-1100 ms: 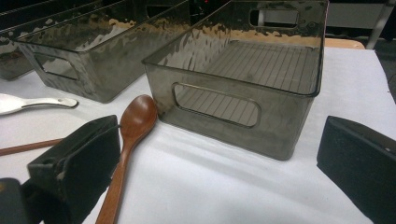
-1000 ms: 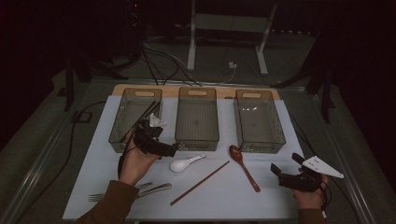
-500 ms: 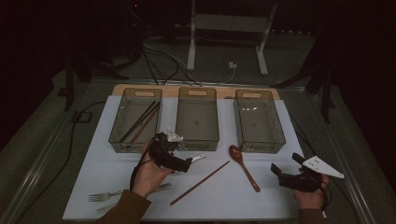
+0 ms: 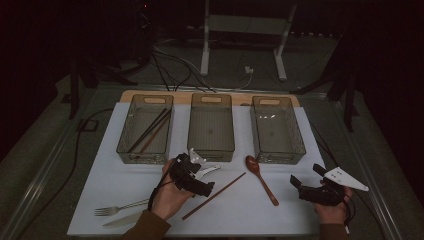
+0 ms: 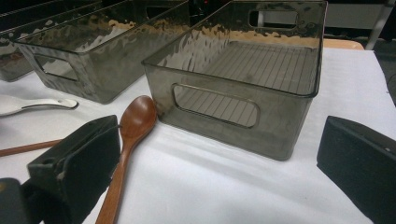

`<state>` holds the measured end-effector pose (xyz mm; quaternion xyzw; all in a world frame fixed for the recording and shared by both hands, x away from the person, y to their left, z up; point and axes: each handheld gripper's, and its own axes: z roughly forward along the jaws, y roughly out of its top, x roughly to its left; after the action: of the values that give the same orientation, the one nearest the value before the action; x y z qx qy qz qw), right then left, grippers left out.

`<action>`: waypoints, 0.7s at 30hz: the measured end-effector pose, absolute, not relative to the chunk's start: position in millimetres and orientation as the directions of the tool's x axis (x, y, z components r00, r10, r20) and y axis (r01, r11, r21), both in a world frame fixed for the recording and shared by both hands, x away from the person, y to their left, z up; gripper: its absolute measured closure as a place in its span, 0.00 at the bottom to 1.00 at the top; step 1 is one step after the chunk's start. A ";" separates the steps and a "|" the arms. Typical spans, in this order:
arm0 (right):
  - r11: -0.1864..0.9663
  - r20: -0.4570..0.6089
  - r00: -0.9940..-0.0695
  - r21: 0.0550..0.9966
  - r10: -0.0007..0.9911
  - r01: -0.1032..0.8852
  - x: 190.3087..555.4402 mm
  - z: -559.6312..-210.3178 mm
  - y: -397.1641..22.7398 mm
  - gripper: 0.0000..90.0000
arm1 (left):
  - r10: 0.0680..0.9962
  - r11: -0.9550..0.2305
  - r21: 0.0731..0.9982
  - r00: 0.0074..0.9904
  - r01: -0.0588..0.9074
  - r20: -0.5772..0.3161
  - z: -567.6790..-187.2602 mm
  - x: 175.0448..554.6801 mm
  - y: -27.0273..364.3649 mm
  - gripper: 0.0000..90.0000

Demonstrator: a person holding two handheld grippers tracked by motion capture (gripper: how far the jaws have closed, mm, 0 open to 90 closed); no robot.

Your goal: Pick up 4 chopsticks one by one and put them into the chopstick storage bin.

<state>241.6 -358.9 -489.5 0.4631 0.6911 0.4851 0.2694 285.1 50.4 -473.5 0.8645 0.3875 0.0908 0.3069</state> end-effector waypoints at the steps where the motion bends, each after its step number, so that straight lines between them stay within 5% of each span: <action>1: 0.101 0.077 -0.426 0.920 0.901 0.380 241.5 -489.5 -358.8 0.00 | 0.722 -0.516 0.596 0.687 0.616 -0.084 -475.8 284.5 48.7 0.01; 14: 0.101 0.077 -0.427 0.920 0.901 0.380 241.5 -489.6 -358.7 0.00 | 0.683 -0.577 0.540 0.725 0.613 -0.093 -494.1 274.6 31.1 0.10; 18: 0.101 0.077 -0.426 0.920 0.901 0.379 241.4 -489.5 -358.9 0.00 | 0.685 -0.582 0.532 0.724 0.615 -0.087 -498.0 273.1 30.1 0.20; 21: 0.100 0.078 -0.426 0.920 0.901 0.380 241.6 -489.6 -358.9 0.00 | 0.660 -0.596 0.530 0.744 0.604 -0.105 -499.7 270.0 29.8 0.40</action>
<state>241.6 -358.9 -489.6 0.4632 0.6912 0.4851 0.2689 270.0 29.8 -499.7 0.8918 0.3543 0.0511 0.2768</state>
